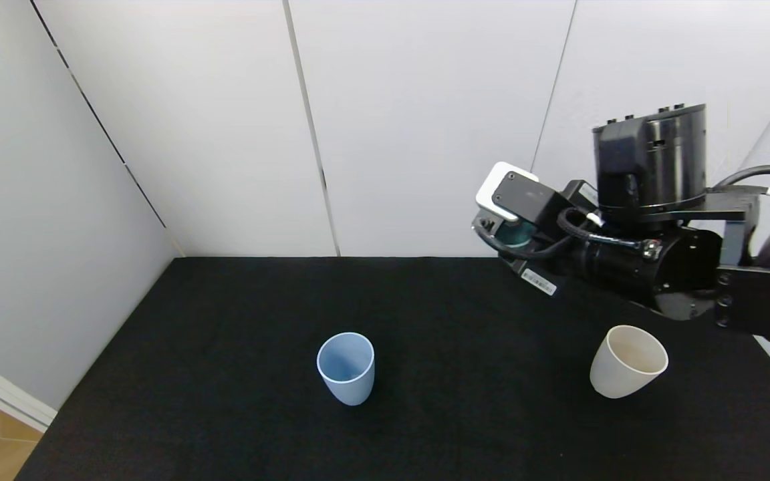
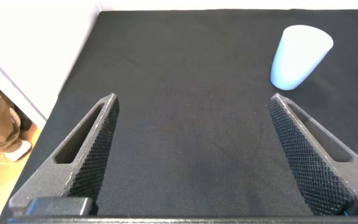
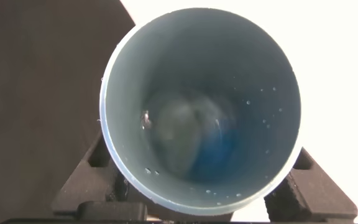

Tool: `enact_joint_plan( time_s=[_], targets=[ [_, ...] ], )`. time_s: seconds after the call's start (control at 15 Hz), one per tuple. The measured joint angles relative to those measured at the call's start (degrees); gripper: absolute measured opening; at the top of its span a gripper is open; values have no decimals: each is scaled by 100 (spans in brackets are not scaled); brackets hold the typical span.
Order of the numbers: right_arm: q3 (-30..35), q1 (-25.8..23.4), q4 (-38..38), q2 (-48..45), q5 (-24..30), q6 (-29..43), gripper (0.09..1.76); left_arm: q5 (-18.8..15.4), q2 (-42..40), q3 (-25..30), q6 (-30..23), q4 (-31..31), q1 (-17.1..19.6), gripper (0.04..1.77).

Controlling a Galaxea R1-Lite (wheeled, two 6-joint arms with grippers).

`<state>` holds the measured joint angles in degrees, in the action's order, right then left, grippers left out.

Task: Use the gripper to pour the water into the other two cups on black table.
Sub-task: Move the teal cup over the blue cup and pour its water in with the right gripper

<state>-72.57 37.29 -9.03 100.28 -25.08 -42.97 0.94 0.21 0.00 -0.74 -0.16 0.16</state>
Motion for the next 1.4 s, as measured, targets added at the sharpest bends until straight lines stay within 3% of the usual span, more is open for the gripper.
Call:
enact_joint_plan(
  time_s=[0.33, 0.8, 1.4],
  targets=[
    [-670, 672, 2, 761, -494, -121, 118, 0, 0, 0, -2, 0, 0, 172],
    [-1508, 1257, -9, 1487, -1133, -1456, 118, 0, 0, 0, 0, 0, 0, 172],
    [-2078, 1794, -9, 2387, -1392, -2103, 118, -1, 0, 0, 0, 0, 0, 172]
  ],
)
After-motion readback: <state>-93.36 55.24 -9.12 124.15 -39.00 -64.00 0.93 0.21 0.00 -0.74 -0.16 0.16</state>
